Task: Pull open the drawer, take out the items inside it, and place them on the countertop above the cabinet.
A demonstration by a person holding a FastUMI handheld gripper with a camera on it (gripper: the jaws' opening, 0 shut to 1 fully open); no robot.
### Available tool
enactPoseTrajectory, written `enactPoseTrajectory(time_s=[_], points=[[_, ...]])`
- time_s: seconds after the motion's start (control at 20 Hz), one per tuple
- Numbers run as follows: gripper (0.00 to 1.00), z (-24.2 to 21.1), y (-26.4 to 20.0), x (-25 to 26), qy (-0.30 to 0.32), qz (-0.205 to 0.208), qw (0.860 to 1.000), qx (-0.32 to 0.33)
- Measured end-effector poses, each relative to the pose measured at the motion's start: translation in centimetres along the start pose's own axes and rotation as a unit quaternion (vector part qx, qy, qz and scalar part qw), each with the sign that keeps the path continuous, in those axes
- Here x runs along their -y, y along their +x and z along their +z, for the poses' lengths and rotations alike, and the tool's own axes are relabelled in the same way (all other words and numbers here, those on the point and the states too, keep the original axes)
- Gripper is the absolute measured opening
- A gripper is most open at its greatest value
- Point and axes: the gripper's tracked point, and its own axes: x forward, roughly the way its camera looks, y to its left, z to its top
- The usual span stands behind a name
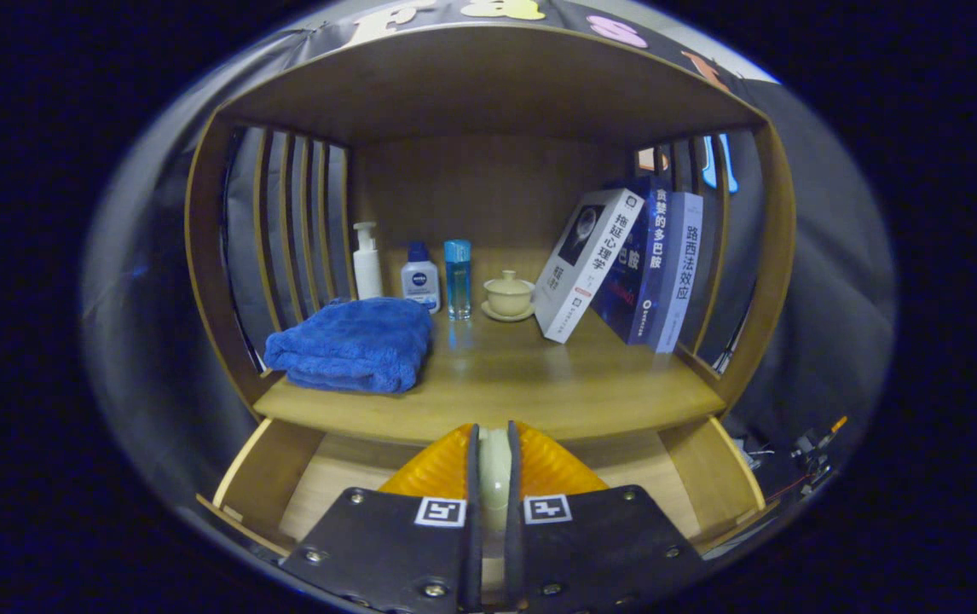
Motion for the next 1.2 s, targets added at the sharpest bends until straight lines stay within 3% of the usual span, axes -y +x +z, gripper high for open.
enactPoseTrajectory(time_s=[0.55,0.85,1.2], points=[[0.11,1.1,-0.9,0.5,-0.005,-0.016,1.0,0.012],[0.11,5.7,-2.4,0.7,0.0,-0.023,0.997,0.068],[0.1,7.6,4.7,-0.2,0.0,-0.002,0.996,0.093]])
